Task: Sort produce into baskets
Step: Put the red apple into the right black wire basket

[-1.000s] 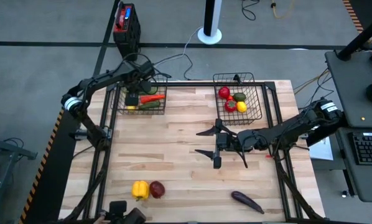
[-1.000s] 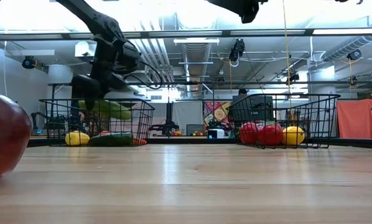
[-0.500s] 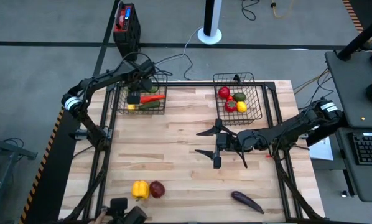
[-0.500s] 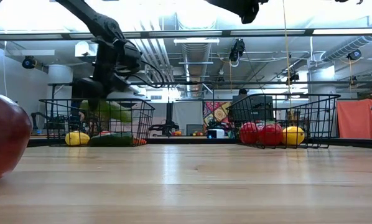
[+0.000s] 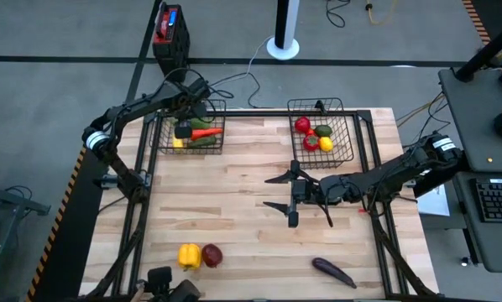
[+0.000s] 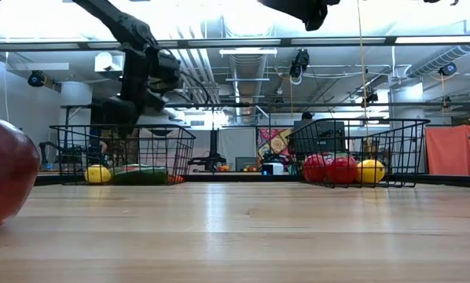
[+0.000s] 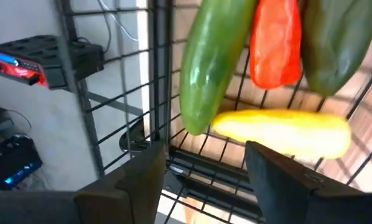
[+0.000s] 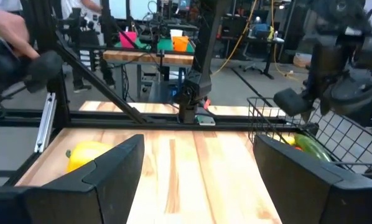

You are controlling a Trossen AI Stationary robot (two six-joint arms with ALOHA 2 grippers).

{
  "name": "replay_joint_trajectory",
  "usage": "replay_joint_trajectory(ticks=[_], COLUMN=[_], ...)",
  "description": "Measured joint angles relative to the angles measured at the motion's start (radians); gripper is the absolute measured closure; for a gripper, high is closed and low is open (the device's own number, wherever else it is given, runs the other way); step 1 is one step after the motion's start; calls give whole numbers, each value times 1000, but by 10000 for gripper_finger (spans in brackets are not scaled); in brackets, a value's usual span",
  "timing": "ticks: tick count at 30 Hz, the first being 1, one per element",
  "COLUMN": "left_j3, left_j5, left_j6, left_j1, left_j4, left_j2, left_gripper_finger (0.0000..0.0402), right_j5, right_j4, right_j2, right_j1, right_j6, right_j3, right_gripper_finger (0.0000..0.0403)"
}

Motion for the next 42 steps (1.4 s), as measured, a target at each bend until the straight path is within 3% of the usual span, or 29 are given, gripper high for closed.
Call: replay_joint_trajectory(ticks=[4, 9, 11, 23, 31, 35, 42], left_j3=[45, 65, 49, -55, -97, -87, -86], left_j5=[58, 336, 382, 311, 96, 56, 50], left_j6=[-145, -308, -353, -781, -1090, -1186, -1285], left_j1=[-26, -98, -156, -744, -1158, -1278, -1384], left_j4=[-60, -114, -114, -104, -79, -52, -22], left_j2=[-20, -101, -149, -365, -348, -303, -219], left_gripper_finger=[198, 198, 198, 198, 198, 198, 198], right_j5=[0, 0, 0, 0, -3, -10, -10], right_j4=[-20, -42, -49, -92, -110, -179, -440], right_j2=[0, 0, 0, -6, 1, 45, 187], right_j1=[0, -1, -1, -5, -6, -6, -5], right_j6=[15, 36, 45, 111, 119, 95, 113], right_j3=[0, 0, 0, -1, 42, 133, 373], right_gripper_finger=[107, 104, 104, 106, 108, 108, 108])
